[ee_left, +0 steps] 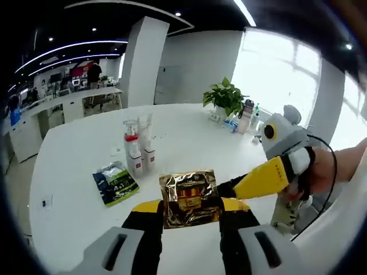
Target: Arrange the skincare products in the storage area until every visible bottle or jar stands upright without overlapping.
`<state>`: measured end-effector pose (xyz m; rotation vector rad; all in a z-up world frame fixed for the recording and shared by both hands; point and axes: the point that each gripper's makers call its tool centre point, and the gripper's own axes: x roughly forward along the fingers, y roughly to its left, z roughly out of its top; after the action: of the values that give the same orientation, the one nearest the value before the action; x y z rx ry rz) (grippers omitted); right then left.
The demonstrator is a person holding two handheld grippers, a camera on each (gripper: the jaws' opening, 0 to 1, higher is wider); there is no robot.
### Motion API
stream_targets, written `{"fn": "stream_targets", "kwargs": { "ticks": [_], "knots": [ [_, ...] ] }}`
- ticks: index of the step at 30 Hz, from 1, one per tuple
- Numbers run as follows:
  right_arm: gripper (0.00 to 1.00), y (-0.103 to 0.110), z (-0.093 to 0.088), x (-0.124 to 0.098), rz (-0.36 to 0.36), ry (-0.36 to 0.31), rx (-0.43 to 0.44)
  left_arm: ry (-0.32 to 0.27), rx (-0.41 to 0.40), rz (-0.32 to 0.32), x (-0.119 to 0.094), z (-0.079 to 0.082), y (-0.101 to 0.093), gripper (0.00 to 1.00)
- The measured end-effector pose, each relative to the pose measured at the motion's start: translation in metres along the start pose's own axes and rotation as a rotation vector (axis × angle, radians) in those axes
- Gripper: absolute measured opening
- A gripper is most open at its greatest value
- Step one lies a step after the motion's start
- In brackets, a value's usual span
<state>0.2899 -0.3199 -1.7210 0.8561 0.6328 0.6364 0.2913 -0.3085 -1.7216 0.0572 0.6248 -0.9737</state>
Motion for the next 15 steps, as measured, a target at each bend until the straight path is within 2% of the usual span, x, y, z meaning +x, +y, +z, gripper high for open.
{"fn": "stream_targets", "kwargs": {
  "ticks": [3, 6, 11, 15],
  "knots": [
    [0.63, 0.002, 0.005, -0.001, 0.017, -0.01, 0.033, 0.015, 0.044, -0.014, 0.004, 0.005, -0.006, 0.39],
    [0.56, 0.005, 0.009, -0.002, 0.037, -0.016, 0.039, 0.025, 0.124, -0.026, 0.007, 0.008, -0.011, 0.39],
    [0.46, 0.006, 0.016, 0.0, 0.053, -0.023, 0.046, 0.031, 0.206, -0.037, 0.01, 0.013, -0.019, 0.39],
    [0.27, 0.003, 0.028, -0.001, 0.034, -0.049, 0.037, 0.039, 0.206, -0.051, 0.013, 0.012, -0.022, 0.39]
  ]
}}
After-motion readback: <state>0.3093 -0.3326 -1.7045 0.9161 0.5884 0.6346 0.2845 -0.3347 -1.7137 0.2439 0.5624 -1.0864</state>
